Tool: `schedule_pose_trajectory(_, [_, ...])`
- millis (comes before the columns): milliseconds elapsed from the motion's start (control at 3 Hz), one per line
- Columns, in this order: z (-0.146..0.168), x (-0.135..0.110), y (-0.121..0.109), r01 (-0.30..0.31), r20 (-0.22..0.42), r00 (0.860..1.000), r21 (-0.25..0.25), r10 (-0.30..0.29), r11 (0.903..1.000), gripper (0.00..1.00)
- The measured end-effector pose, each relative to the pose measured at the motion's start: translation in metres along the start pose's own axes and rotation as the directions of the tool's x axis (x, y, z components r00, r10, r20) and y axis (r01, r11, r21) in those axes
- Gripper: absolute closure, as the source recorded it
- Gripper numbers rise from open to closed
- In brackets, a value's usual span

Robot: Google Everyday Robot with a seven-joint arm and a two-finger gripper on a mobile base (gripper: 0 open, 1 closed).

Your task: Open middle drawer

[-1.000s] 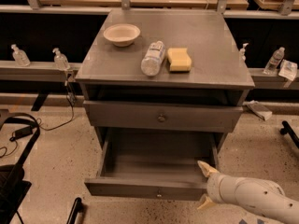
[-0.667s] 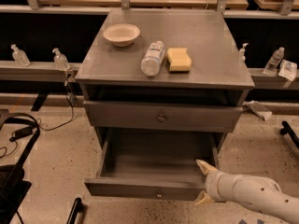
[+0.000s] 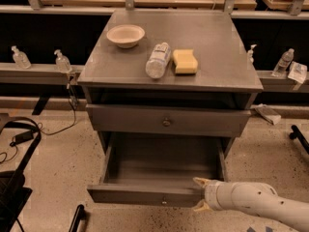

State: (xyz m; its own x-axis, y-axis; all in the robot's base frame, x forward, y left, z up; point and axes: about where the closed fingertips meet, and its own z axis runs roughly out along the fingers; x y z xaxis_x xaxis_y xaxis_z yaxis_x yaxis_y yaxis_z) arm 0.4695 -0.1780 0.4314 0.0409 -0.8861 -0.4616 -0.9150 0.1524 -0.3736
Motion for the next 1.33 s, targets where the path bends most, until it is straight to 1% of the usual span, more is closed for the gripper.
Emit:
schedule_pose_trajectory(333, [0.005, -0.003, 0.017, 0.003, 0.012, 1.000, -0.047, -0.002, 0.9989, 0.40])
schedule_pose_trajectory(667, [-0.002, -0.004, 0.031, 0.008, 0.013, 1.000, -0.074, -0.007, 0.9972, 0.40])
schedule_pose_trajectory(1000, [-0.029, -0.002, 0.058, 0.007, -0.003, 1.000, -0.106, -0.007, 0.9944, 0.39])
schedule_pose_trajectory(1333, [-0.033, -0.002, 0.060, 0.007, -0.001, 1.000, -0.105, -0.007, 0.9945, 0.40])
